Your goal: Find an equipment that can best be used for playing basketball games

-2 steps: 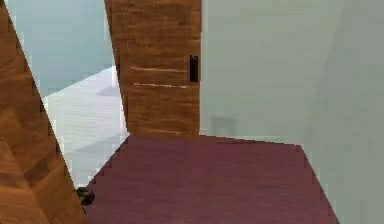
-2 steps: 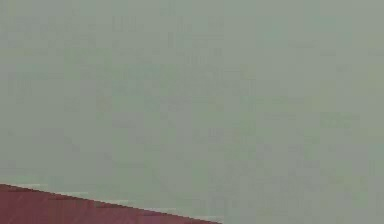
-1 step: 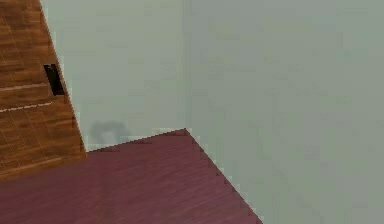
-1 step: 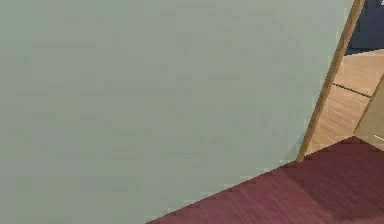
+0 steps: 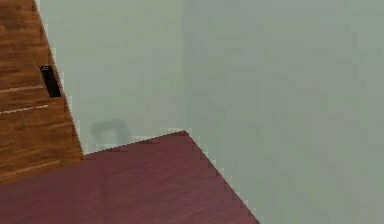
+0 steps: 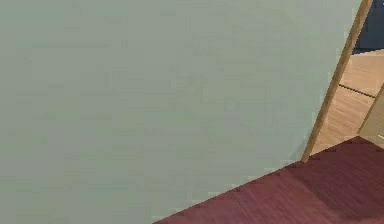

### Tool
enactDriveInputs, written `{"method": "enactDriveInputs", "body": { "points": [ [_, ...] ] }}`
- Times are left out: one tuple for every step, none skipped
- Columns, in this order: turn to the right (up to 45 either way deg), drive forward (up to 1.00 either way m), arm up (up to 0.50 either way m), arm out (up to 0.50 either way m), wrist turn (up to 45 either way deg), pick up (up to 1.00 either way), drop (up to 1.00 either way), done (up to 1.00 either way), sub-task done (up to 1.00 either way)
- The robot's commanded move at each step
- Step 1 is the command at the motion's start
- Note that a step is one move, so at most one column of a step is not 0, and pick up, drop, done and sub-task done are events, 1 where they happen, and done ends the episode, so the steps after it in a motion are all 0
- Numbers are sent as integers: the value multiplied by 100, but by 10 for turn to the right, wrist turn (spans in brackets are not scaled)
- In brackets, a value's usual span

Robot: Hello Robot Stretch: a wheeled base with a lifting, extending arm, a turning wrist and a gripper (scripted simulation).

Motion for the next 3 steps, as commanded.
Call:
{"method": "enactDriveInputs", "body": {
  "points": [
    [-210,0,0,0,0,0,0,0,0],
    [0,45,0,0,0,0,0,0,0],
    [-60,0,0,0,0,0,0,0,0]
  ]
}}
